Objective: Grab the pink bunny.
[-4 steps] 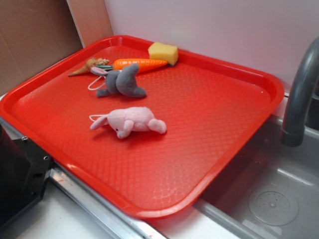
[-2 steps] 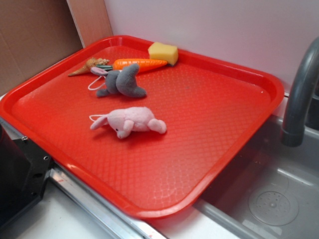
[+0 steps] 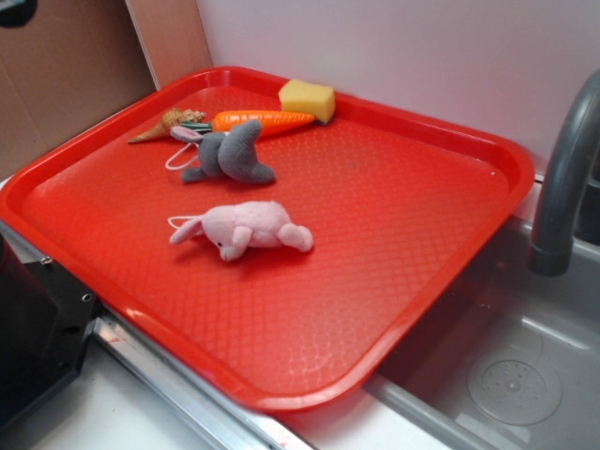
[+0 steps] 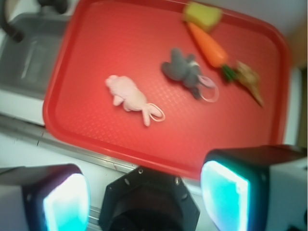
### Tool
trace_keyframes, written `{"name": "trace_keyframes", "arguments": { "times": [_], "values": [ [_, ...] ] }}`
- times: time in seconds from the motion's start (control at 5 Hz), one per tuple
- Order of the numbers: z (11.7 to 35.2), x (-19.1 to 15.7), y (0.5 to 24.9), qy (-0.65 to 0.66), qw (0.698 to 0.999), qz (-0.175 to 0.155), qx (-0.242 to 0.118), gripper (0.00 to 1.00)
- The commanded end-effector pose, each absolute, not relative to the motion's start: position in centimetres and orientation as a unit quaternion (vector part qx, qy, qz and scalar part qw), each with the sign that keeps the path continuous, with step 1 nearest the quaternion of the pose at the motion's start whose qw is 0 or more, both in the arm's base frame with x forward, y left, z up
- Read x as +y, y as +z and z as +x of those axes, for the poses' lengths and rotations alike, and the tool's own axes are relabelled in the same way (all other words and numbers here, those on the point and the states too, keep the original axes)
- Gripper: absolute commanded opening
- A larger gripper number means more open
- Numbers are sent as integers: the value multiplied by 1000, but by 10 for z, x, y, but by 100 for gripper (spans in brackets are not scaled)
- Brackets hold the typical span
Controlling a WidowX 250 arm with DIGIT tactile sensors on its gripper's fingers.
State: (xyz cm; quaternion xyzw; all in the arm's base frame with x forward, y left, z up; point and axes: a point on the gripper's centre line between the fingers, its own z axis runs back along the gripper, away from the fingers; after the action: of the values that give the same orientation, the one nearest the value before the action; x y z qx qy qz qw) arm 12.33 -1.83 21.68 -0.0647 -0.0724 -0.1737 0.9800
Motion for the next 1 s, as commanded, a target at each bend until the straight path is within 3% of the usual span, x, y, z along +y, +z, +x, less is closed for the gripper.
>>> {"name": "trace_keyframes", "arguments": {
  "times": [0.0, 0.2, 0.4, 0.8],
  "values": [
    [148, -32, 191, -366, 914, -101, -142, 100],
    [162, -52, 171, -402, 905, -73, -115, 100],
    [178, -65, 141, -416, 898, -70, -123, 100],
    [190, -81, 85, -439, 895, -27, -78, 100]
  ]
}}
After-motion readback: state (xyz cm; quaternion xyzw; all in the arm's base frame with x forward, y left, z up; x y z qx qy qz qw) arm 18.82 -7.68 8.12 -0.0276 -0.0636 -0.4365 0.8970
